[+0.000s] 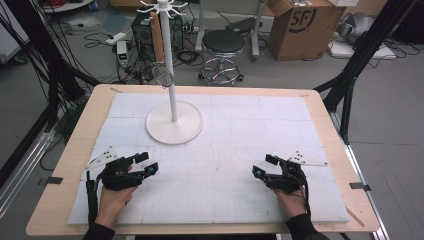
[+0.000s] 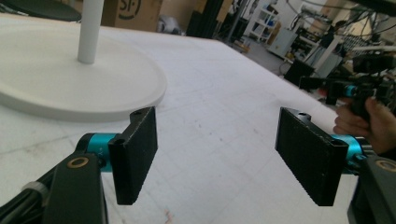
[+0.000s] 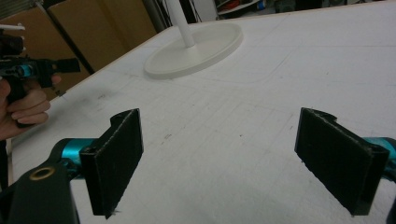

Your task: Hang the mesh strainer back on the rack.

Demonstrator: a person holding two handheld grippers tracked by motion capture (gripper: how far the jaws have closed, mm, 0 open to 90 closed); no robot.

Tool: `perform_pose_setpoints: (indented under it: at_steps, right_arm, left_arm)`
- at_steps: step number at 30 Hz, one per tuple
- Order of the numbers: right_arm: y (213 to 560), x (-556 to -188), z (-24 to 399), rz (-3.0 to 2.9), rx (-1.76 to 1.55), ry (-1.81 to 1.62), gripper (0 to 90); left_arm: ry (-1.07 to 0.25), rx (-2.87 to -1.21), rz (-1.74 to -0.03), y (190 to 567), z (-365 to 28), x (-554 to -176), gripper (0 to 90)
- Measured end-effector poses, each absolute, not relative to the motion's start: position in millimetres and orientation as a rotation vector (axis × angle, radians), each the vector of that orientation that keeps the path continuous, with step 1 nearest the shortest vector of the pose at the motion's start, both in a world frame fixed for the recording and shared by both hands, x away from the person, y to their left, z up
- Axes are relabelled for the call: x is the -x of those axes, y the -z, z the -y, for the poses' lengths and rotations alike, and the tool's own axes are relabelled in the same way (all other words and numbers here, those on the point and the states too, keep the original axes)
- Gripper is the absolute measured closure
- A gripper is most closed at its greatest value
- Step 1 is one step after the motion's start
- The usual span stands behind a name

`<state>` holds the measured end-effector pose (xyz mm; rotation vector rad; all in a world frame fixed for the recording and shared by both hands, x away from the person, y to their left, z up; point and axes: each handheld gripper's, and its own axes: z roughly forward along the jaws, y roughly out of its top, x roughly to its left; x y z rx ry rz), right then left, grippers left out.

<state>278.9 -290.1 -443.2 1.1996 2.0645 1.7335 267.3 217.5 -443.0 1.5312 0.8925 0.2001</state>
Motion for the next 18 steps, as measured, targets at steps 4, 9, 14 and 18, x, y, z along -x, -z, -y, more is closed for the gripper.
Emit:
perform_pose_setpoints:
  at_steps: [4, 9, 14, 18]
  right_arm:
    - [443.5, -279.2, 289.6, -2.062, -1.202, -1.73, 14.7]
    - [443.4, -279.4, 290.2, -2.061, -1.202, -1.73, 14.7]
    - [443.4, -279.1, 289.5, -2.067, -1.202, -1.725, 14.7]
    - [443.3, -279.3, 289.8, -2.063, -1.2, -1.727, 14.7]
  left_arm:
    - [-0.187, -1.536, -0.885, 443.9, -217.1, -265.5, 30.0]
    - [-0.188, -1.513, -0.893, 443.4, -219.3, -265.0, 30.0]
    - [-0.201, -1.529, -0.891, 444.1, -218.5, -265.2, 30.0]
    - [-0.189, -1.538, -0.894, 445.6, -216.1, -265.9, 30.0]
